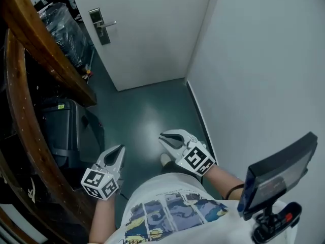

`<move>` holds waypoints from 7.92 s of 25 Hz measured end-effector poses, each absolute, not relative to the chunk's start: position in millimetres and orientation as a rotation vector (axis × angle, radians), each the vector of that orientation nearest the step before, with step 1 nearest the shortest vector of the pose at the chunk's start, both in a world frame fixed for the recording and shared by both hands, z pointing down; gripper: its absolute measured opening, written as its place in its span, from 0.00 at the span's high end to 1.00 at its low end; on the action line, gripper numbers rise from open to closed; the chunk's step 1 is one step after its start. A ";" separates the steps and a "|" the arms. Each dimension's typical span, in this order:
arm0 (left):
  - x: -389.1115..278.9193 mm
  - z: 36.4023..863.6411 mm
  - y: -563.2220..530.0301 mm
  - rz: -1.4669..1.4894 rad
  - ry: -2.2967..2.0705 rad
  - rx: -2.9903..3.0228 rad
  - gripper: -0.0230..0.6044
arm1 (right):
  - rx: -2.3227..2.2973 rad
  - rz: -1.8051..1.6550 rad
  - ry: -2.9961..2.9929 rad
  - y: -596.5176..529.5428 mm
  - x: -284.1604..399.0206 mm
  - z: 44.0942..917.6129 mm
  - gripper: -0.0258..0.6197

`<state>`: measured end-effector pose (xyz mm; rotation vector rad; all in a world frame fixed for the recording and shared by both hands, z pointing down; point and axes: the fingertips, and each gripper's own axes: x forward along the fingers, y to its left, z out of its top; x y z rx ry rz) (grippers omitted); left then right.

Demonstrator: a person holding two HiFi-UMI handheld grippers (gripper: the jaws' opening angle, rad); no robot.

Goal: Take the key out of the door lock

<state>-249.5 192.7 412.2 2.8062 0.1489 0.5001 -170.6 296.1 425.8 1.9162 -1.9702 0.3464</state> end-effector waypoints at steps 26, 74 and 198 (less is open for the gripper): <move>-64.1 415.3 5.7 0.468 -0.012 2.774 0.95 | 1.772 0.345 -2.098 107.5 15.3 433.3 0.88; 153.9 476.1 -250.9 0.218 -0.522 2.347 0.81 | 1.159 -0.057 -2.348 -264.6 252.2 424.2 0.71; 29.4 431.1 -168.6 0.111 -0.082 2.161 0.92 | 1.846 0.294 -2.017 -82.4 151.5 425.8 0.72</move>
